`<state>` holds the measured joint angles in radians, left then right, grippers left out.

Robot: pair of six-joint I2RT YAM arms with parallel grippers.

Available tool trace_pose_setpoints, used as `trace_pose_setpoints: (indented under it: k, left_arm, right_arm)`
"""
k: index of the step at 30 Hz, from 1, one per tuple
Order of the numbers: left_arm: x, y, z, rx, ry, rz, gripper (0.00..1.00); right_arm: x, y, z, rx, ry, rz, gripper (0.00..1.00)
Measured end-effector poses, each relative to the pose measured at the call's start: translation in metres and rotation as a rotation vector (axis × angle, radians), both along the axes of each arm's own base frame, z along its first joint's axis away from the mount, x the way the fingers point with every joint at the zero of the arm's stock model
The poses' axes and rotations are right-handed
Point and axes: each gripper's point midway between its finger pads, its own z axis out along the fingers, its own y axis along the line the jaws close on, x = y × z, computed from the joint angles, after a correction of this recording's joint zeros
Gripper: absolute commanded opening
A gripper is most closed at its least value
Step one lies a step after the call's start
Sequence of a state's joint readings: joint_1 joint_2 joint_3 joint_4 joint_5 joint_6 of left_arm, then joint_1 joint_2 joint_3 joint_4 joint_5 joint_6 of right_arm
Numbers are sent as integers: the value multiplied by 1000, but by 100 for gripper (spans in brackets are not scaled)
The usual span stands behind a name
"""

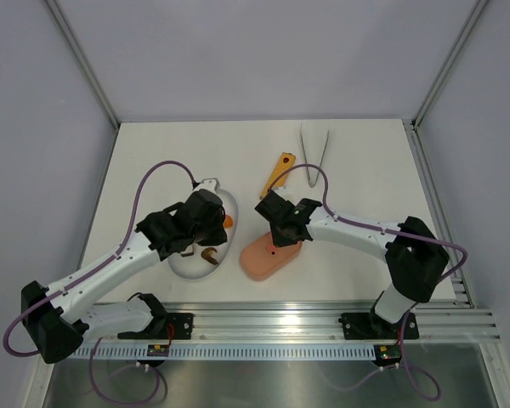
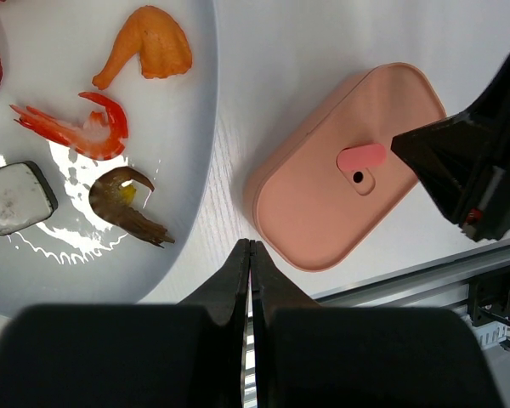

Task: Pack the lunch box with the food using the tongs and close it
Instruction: Close the box lid on the packing box.

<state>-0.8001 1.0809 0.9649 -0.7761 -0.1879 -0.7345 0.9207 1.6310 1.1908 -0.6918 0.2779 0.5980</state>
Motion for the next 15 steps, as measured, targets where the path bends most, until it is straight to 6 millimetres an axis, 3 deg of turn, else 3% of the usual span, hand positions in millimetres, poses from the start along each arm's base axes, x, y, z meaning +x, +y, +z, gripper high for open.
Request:
trace_pose_setpoints:
  k: [3,6,11,15]
  left_arm:
    - [0,0,-3,2,3,0,0]
    - [-1,1,-4,5,6,0,0]
    - [-1,1,-4,6,5,1,0]
    - [-1,1,-4,5,5,2,0]
  right_arm:
    - [-10,-9,-30,-38,56,-13,20]
    - [-7,0,-30,-5,52,-23,20]
    - [-9,0,-25,5,55,-29,21]
    - [-5,-2,2,17,18,-36,22]
